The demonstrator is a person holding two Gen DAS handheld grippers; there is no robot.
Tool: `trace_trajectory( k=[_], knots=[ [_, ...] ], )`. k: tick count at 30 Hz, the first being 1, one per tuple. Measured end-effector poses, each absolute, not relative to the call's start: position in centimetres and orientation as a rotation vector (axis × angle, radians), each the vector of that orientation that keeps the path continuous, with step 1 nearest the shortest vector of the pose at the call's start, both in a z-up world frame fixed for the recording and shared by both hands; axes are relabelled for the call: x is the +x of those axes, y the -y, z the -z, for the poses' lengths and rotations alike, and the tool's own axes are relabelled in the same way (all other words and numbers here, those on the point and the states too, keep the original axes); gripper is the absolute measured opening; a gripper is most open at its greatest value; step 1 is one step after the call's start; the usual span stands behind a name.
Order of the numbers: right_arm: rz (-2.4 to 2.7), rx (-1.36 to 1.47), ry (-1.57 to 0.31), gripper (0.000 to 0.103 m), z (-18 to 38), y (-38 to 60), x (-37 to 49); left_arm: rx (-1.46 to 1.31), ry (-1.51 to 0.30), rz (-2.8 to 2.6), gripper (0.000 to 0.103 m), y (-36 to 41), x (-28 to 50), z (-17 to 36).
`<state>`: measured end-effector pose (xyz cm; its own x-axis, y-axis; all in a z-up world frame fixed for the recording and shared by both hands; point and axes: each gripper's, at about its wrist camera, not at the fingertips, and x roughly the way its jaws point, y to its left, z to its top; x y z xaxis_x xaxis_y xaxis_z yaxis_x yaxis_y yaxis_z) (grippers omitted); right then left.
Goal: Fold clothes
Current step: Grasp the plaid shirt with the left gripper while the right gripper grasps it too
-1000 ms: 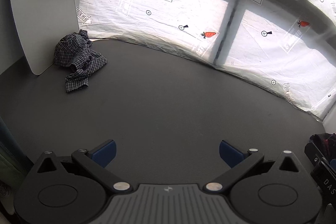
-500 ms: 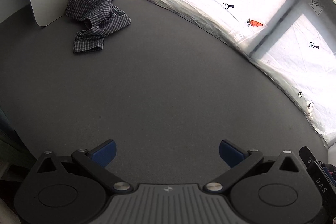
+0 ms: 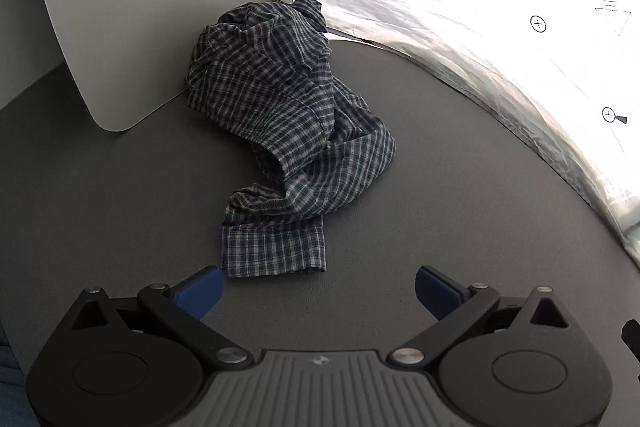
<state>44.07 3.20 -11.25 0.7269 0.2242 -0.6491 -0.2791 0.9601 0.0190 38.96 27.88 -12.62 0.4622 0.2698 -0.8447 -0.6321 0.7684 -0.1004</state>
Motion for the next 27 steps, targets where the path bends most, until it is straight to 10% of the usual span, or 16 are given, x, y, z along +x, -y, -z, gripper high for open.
trace_trajectory(
  k=[9,18,19,22,27],
  knots=[
    [-0.587,0.064,-0.881,0.048,18.0,-18.2,54.0,-0.382,-0.947,-0.616,0.063,-35.3,48.1,16.8],
    [-0.772,0.246,-1.057,0.066,24.1,-25.1,58.0,-0.404,-0.961,-0.524,0.039,-36.5,49.6,18.9],
    [-0.794,0.241,-1.049,0.062,24.2,-25.4,57.9,-0.404,-0.961,-0.527,0.035,-36.6,49.5,18.9],
    [-0.85,0.204,-1.062,0.005,24.1,-26.2,57.9,-0.4,-0.96,-0.542,0.021,-36.5,49.1,18.4],
    [-0.785,0.158,-0.933,0.0,21.7,-22.7,56.3,-0.311,-0.963,-0.569,0.006,-34.2,48.6,16.0]
  ],
)
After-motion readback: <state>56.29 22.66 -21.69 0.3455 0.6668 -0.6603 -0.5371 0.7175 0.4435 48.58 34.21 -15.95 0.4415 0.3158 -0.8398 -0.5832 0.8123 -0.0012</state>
